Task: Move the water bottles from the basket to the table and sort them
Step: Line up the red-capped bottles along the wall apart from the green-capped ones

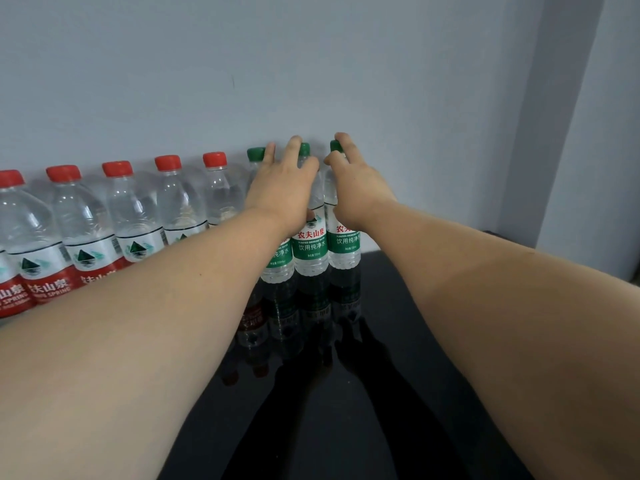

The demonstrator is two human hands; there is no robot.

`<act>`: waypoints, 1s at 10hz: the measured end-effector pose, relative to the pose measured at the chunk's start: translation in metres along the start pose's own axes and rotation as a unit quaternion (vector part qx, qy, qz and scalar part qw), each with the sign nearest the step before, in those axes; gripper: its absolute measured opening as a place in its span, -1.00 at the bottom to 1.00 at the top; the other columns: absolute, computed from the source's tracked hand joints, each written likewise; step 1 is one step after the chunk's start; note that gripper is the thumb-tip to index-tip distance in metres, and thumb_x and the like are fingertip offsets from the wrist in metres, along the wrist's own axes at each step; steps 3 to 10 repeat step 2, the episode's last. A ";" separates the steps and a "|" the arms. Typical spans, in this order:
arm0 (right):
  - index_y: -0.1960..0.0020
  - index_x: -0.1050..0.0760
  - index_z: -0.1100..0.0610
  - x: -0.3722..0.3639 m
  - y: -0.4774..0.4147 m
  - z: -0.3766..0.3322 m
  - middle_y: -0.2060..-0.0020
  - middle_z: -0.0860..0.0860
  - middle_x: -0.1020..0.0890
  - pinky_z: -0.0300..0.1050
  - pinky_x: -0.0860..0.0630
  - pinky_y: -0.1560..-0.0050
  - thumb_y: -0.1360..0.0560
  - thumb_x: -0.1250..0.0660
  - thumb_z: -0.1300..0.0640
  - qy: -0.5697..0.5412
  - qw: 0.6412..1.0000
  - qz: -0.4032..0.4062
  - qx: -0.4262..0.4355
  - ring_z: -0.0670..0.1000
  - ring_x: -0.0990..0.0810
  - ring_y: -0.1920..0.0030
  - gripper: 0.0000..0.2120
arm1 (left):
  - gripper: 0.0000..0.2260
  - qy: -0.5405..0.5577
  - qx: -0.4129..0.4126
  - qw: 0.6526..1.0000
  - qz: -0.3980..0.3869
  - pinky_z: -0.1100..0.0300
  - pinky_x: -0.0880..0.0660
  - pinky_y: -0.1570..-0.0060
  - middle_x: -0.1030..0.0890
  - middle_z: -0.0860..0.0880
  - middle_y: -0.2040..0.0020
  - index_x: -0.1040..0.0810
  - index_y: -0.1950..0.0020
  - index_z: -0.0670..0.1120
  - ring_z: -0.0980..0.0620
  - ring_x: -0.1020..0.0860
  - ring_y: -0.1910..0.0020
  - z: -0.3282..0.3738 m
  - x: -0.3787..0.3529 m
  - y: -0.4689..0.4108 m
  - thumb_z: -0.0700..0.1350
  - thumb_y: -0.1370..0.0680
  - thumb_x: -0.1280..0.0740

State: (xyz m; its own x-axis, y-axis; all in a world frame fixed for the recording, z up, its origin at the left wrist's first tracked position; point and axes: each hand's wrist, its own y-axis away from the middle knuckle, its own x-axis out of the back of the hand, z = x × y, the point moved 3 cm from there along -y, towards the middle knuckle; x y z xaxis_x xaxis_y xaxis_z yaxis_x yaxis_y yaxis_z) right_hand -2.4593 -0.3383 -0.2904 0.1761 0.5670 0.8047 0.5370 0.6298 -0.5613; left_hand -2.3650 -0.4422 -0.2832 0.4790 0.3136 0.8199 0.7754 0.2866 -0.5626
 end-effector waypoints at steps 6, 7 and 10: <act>-0.54 -0.23 0.02 0.002 0.000 0.003 -0.66 -0.11 0.23 -0.03 -0.47 0.09 -0.42 -0.43 0.39 -0.022 1.000 -0.014 0.013 0.19 -0.60 -0.18 -0.21 | -0.08 -0.034 -0.003 0.999 -0.009 -0.09 -0.03 -0.58 0.30 -0.17 -0.65 0.15 -0.65 0.03 -0.36 0.13 -0.62 0.002 0.000 0.004 -0.22 -0.56 -0.46; -0.54 -0.23 0.02 0.002 0.000 0.003 -0.66 -0.11 0.23 -0.03 -0.47 0.09 -0.42 -0.43 0.39 -0.022 1.000 -0.014 0.013 0.19 -0.60 -0.18 -0.21 | -0.08 -0.034 -0.003 0.999 -0.009 -0.09 -0.03 -0.58 0.30 -0.17 -0.65 0.15 -0.65 0.03 -0.36 0.13 -0.62 0.002 0.000 0.004 -0.22 -0.56 -0.46; -0.54 -0.23 0.02 0.002 0.000 0.003 -0.66 -0.11 0.23 -0.03 -0.47 0.09 -0.42 -0.43 0.39 -0.022 1.000 -0.014 0.013 0.19 -0.60 -0.18 -0.21 | -0.08 -0.034 -0.003 0.999 -0.009 -0.09 -0.03 -0.58 0.30 -0.17 -0.65 0.15 -0.65 0.03 -0.36 0.13 -0.62 0.002 0.000 0.004 -0.22 -0.56 -0.46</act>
